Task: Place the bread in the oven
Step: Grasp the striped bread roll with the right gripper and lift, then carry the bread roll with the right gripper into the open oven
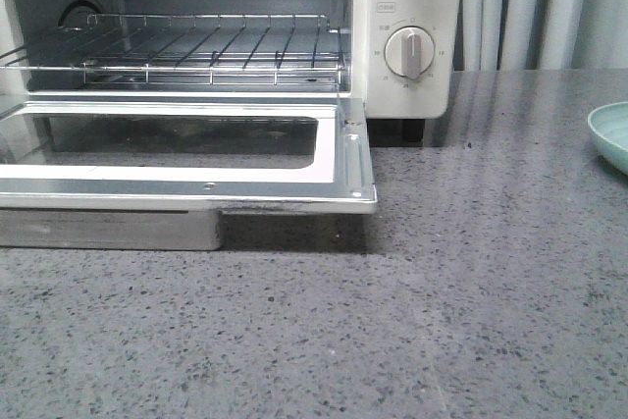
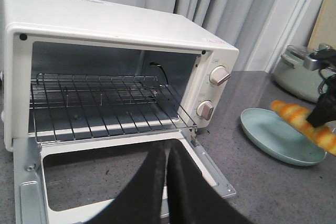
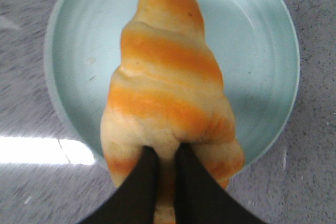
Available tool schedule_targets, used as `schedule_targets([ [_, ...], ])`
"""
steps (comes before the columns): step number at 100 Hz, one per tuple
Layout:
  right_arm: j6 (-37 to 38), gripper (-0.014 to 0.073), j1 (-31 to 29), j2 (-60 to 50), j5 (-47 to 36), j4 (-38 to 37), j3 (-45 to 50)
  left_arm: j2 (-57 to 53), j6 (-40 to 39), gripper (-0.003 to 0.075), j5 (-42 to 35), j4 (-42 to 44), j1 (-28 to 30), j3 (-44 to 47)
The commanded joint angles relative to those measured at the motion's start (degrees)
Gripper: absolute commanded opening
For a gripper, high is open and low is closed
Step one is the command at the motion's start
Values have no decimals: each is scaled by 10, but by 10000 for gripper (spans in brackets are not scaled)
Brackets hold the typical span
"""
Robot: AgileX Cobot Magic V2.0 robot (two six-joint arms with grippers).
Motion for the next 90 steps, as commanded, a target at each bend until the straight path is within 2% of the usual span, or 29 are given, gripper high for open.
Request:
schedule_targets([
  [1, -6, -58, 36, -54, 57, -1, -24, 6, 0, -21, -49, -10, -3, -16],
  [12, -8, -57, 102, -109, 57, 45, -24, 6, 0, -21, -57, -10, -3, -16],
  [27, -8, -57, 195, -123, 57, 71, -24, 6, 0, -21, -62, -10, -3, -16],
  [57, -23, -57, 361, -10, 27, 59, -68, 6, 0, -21, -64, -11, -3, -16],
  [68, -27, -57, 419, 56, 7, 21, -115, 6, 0, -21, -64, -11, -3, -16],
  [79, -27, -57, 476, 118, -12, -53, -172, 6, 0, -21, -64, -11, -3, -16],
  [90, -27, -57, 508, 178, -22, -126, -235, 6, 0, -21, -64, -11, -3, -16],
])
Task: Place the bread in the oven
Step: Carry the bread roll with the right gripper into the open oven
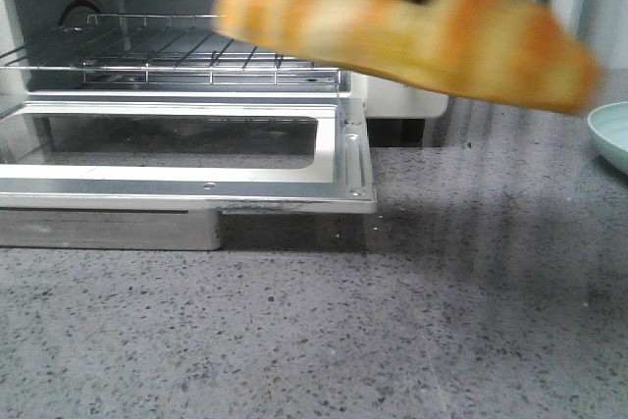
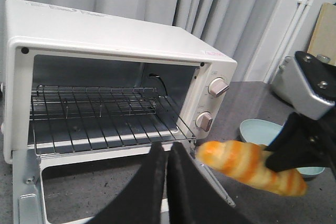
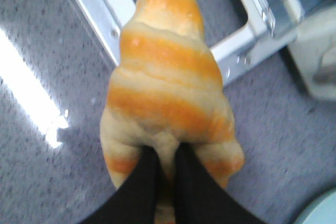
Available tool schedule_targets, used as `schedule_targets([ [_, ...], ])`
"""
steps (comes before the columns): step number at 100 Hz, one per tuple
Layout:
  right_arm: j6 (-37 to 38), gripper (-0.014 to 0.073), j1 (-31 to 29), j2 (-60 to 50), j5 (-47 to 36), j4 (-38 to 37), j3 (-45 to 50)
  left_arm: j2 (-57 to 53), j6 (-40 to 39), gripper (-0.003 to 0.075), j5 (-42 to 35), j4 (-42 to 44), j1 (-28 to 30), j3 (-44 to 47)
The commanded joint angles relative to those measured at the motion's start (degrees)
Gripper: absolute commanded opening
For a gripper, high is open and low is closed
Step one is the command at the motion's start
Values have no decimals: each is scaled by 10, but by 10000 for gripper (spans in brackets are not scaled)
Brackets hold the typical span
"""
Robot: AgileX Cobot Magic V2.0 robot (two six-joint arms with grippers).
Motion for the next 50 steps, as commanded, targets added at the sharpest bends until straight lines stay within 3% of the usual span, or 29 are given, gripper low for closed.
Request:
schedule_targets([
  [1, -8, -58, 19, 22, -27, -75, -58, 6, 0, -21, -44, -10, -3, -16],
  [32, -8, -58, 4, 121, -93, -211, -150, 6, 0, -21, -44, -19, -3, -16],
  [50, -8, -58, -23, 148, -145, -223, -150, 6, 0, -21, -44, -25, -3, -16],
])
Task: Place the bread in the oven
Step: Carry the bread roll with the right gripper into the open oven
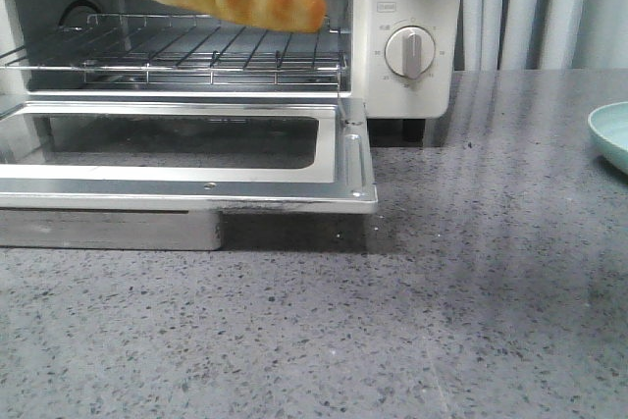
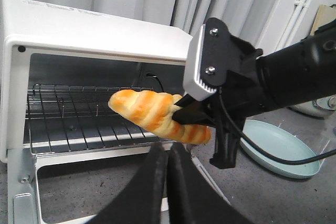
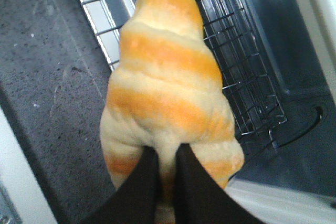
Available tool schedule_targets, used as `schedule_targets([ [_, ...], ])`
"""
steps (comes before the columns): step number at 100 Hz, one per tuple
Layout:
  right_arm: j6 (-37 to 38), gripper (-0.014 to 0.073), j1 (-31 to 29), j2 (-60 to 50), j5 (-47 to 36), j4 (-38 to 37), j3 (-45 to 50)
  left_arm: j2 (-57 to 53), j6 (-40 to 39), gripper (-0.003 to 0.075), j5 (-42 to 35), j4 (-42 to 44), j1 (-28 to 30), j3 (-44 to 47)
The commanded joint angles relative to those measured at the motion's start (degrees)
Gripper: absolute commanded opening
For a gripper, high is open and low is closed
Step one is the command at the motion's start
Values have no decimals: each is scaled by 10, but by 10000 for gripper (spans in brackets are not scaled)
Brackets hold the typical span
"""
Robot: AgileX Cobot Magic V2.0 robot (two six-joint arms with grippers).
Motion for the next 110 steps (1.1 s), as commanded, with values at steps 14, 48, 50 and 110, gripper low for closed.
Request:
schedule_targets([
  [14, -4, -58, -37, 4, -62, -47, -19, 6, 0, -21, -44, -22, -3, -16],
  [48, -3, 60, -71, 28, -110, -60, -19, 6, 0, -21, -16, -26, -3, -16],
  [50, -3, 109, -71, 28, -109, -60, -19, 6, 0, -21, -16, -26, -3, -16],
  [110, -2, 450, -3, 6, -113, -71, -19, 6, -7, -22, -65, 18, 33, -16],
])
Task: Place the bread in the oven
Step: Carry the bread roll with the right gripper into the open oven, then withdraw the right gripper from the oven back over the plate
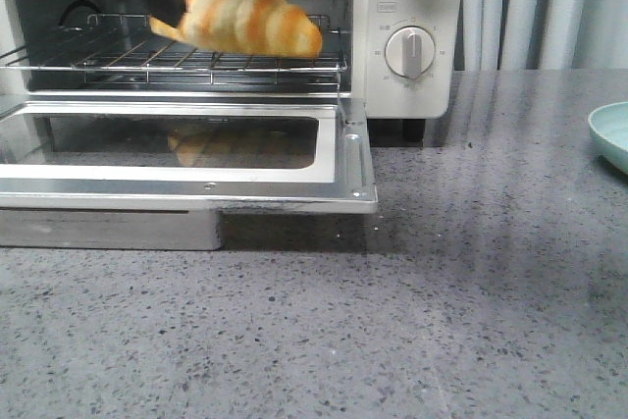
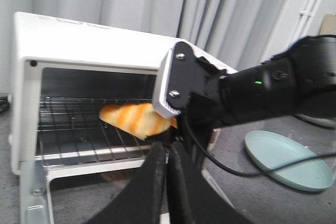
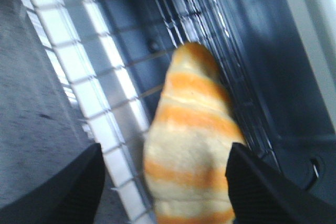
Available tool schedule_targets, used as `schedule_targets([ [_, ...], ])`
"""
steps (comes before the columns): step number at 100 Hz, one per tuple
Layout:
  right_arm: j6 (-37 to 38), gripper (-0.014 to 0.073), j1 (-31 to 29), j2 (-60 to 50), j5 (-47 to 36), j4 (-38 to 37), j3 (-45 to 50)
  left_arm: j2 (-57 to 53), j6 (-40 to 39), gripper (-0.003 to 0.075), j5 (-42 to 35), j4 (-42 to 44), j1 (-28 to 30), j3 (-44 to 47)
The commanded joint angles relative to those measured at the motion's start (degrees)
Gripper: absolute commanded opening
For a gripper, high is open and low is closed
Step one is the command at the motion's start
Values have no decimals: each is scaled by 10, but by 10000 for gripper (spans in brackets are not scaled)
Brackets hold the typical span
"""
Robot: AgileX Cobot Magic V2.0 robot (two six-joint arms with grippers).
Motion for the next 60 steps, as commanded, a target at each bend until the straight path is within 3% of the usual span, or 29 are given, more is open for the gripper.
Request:
schedule_targets([
  [1, -2, 450, 20, -41, -11, -26, -19, 6, -4, -22, -46, 1, 20, -16],
  [36, 7, 430, 126, -71, 99, -26, -19, -19, 8, -22, -55, 26, 118, -6],
  [60, 9, 363, 172, -102, 163, -26, -19, -140, 8, -22, -125, 26, 160, 97],
])
